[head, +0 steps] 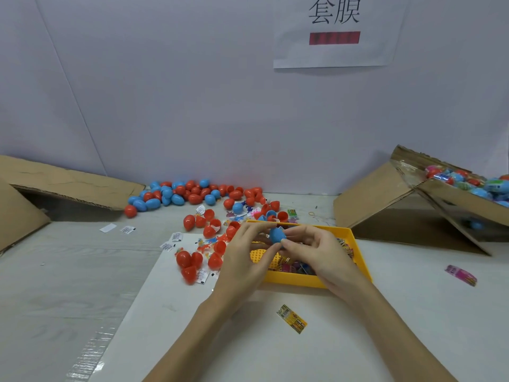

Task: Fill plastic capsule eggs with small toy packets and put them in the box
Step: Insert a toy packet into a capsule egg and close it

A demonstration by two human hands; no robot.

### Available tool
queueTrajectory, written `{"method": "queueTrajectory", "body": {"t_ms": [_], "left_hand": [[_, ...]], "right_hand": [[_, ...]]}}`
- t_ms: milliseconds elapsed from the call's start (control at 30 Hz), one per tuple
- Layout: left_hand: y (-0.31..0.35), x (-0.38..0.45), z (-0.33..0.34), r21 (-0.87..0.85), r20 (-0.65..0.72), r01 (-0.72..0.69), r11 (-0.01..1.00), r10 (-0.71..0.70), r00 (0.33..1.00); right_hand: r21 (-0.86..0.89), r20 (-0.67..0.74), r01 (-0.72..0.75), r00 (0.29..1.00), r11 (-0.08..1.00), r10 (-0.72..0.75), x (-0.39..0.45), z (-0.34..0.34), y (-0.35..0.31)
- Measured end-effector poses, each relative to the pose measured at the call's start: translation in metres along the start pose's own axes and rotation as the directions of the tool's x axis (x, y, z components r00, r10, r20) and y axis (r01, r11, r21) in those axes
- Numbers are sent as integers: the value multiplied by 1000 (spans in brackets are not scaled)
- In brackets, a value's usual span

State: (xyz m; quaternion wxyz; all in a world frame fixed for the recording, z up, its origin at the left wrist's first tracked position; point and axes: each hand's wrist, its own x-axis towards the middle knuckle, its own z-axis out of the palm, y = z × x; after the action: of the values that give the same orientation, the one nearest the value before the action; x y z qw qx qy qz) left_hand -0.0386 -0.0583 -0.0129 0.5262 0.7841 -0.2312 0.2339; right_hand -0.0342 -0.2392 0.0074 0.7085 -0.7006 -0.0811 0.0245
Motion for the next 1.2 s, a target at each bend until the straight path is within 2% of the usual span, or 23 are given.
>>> {"method": "queueTrajectory", "body": {"t_ms": [167,333,400,633,767,933,1067,1200], "left_hand": [[0,-1,-1,125,27,-102,987,100,995],[2,-2,1,264,69,-202,943,191,979],[4,-2,1,249,64,-182,951,171,983],[12,-2,0,69,18,-14,998,13,1000],[10,-2,-2,55,-9,56,997,-55,998],[8,-1,-3,60,-17,22,998,-21,1000],[9,-1,-2,58,-2,-18,998,18,1000],[11,-1,-2,10,-2,48,999,-48,999]], "right_hand": [[-92,62,37,998,995,-31,-2,3,3],[-214,30,56,998,975,-51,-2,7,1],[-259,27,83,997,962,-79,-3,7,1],[-146,-7,59,998,987,-61,-1,4,1],[-208,31,62,998,976,-56,-3,2,-1],[-93,10,56,998,994,-55,-4,5,-2],[-176,-29,44,998,983,-49,-2,5,0],[-211,-24,52,998,976,-59,-2,4,1]]}}
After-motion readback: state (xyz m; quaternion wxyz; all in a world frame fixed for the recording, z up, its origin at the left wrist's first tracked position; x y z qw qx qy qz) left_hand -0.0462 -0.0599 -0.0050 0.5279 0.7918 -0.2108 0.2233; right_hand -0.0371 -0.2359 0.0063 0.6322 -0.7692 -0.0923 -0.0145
